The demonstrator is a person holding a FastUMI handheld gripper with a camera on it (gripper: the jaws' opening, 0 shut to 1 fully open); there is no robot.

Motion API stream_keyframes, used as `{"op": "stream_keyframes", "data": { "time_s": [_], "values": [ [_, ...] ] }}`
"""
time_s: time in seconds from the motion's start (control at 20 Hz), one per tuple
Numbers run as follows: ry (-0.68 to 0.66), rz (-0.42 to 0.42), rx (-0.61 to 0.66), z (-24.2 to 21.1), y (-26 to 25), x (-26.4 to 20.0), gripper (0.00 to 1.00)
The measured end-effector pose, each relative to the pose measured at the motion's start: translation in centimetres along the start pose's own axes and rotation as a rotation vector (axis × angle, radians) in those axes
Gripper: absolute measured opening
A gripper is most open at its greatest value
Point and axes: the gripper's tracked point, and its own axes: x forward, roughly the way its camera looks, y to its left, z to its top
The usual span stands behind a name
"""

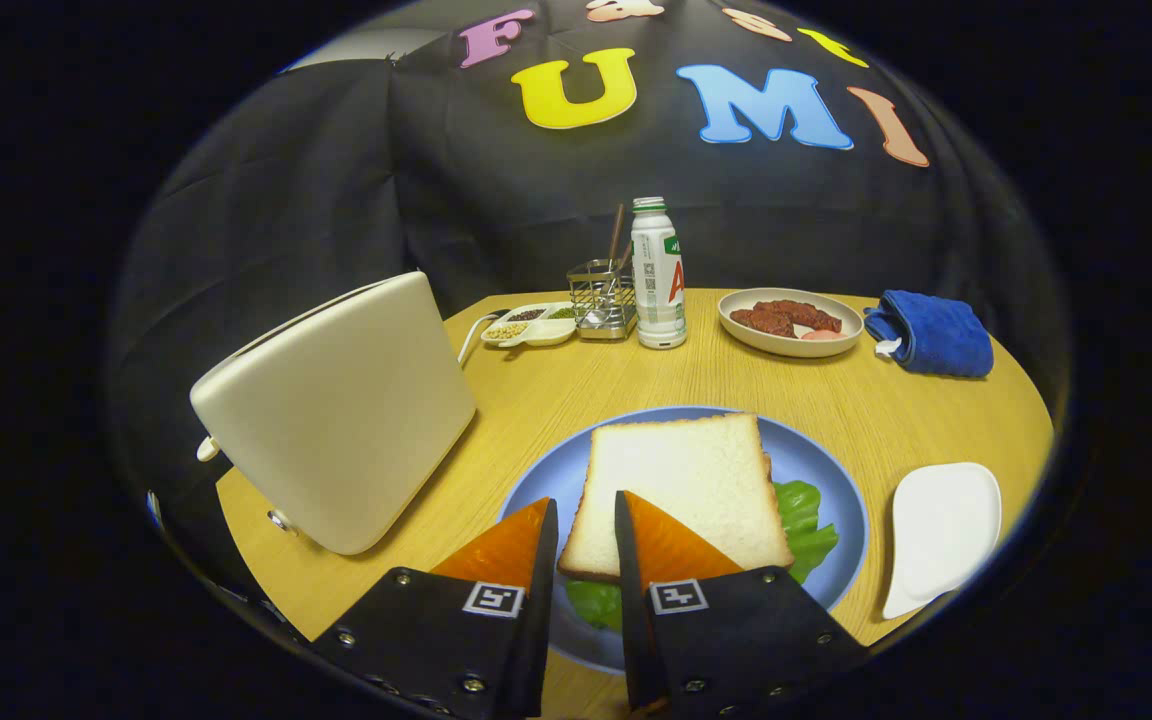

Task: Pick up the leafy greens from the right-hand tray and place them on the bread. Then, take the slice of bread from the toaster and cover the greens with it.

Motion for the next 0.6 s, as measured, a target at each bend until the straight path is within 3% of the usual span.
{"op": "stream_keyframes", "data": {
  "time_s": [0.15,0.2,0.25,0.45,0.6],
  "values": [
    [-0.009,0.048,0.034,0.1,1.0,0.1,0.34],
    [-0.013,0.055,0.03,0.1,1.3,0.2,0.53],
    [-0.021,0.05,0.017,0.2,1.1,0.0,0.64],
    [-0.04,0.058,-0.032,0.2,1.5,0.3,0.66],
    [-0.059,0.064,-0.055,0.7,2.3,-0.7,0.97]
  ]
}}
